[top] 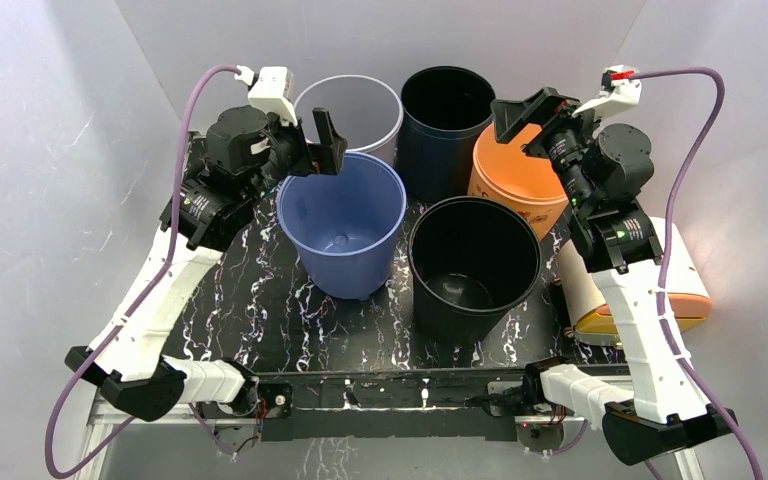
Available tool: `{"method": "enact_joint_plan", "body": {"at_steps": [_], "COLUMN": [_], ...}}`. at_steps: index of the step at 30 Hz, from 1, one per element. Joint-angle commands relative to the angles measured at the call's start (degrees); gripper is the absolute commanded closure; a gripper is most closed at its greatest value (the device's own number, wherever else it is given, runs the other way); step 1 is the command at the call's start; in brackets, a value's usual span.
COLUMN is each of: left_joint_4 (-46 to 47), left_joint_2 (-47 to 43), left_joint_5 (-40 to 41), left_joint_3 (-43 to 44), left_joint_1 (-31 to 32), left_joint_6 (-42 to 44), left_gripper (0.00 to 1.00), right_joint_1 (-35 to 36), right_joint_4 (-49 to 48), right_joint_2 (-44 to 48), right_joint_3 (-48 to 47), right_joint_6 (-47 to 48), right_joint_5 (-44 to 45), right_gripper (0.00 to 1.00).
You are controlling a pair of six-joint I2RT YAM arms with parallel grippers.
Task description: Turn the large container upside down
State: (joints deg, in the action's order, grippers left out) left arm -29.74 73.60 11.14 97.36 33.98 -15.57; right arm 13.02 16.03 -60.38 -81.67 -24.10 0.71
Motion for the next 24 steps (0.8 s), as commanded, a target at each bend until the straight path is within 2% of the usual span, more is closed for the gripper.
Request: {"method": "enact_joint_plan", "body": {"at_steps": [1, 8, 16, 24], "left_joint_4": [0.61, 1.25, -2.03, -8.07], "left_joint_2": [-1.4, -1.5, 2.95, 5.12], "left_joint_5": [-0.86, -3.01, -9.82, -8.46], "left_joint_3": [0.42, -0.33, 0.17, -2.03], "left_joint_1": [0.04, 0.05, 0.49, 3.02], "left_joint_6": [0.45, 1.74, 1.86, -0.21], "left_gripper": [0.02, 0.02, 0.02, 0.01], "right_joint_1": [-0.18, -0.19, -0.23, -0.19], "right_joint_4": [-2.08, -1.97, -1.1, -1.4], "right_joint_2": [0.31, 0.17, 0.34, -0.37], "right_joint_3": [-1.22, -0.87, -1.04, -0.19], "right_joint_6": [0.01, -0.32, -0.42, -0.6], "right_joint_5": [0.47, 0.42, 1.22, -0.49], "right_gripper": [0.02, 0.02, 0.02, 0.02]}}
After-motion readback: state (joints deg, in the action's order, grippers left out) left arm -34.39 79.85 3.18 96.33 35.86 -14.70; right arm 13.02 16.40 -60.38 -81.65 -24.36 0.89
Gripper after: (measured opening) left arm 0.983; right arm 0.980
